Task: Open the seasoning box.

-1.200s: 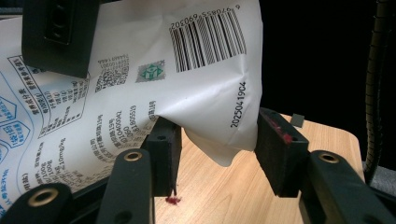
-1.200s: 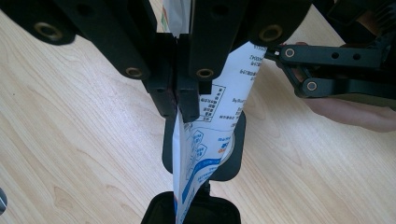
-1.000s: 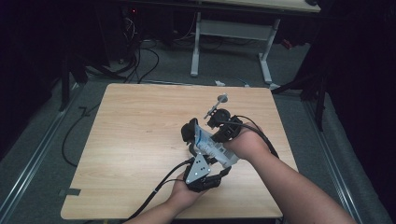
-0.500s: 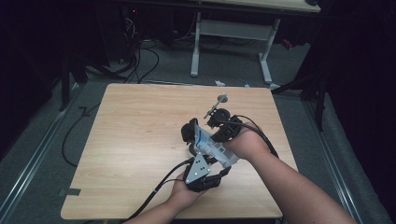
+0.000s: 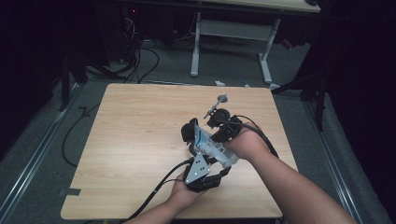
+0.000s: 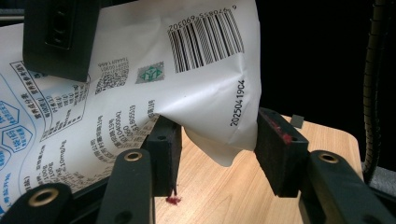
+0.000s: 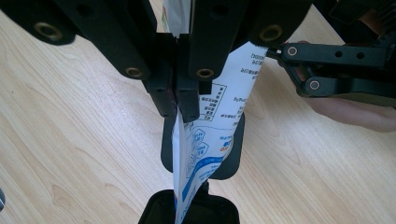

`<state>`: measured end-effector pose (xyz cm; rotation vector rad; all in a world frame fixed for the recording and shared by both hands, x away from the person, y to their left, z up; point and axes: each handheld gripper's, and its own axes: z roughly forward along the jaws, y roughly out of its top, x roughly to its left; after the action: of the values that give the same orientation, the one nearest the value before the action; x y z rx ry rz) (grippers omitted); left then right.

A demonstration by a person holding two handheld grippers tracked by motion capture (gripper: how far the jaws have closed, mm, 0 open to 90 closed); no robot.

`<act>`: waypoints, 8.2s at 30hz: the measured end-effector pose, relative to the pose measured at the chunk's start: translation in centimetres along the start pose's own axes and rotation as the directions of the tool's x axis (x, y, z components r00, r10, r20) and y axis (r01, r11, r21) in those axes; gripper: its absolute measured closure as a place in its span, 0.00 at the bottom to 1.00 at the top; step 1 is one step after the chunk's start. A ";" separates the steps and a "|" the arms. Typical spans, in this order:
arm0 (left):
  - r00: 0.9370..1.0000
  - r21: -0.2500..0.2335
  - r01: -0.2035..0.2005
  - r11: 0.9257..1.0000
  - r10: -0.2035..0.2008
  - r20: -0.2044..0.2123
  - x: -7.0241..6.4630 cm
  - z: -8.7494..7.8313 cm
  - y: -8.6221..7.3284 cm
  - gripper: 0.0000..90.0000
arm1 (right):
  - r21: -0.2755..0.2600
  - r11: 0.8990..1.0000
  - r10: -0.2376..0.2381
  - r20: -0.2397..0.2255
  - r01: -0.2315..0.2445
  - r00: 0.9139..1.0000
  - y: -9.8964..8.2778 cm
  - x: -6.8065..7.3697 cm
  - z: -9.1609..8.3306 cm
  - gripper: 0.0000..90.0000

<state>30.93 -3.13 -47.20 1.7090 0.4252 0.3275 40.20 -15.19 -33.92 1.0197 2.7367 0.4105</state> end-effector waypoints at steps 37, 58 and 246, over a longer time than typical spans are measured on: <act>1.000 0.004 -0.004 1.000 0.004 -0.003 0.1 0.1 -0.1 0.59 | -0.009 1.000 0.003 0.004 -0.002 1.000 -0.1 -0.2 0.1 1.00; 1.000 0.028 -0.028 0.999 0.028 -0.010 0.1 0.0 -0.8 0.60 | -0.018 1.000 0.012 0.009 -0.012 1.000 -0.5 -0.1 -0.2 1.00; 0.971 0.205 0.132 0.970 -0.085 -0.222 10.0 -10.4 -6.6 0.51 | -0.186 0.954 0.258 0.103 -0.236 0.961 -12.9 -6.6 2.4 0.99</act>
<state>34.62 11.56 -51.99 1.8634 0.7323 0.3954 37.95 -28.45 -39.75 1.2974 2.4208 0.5881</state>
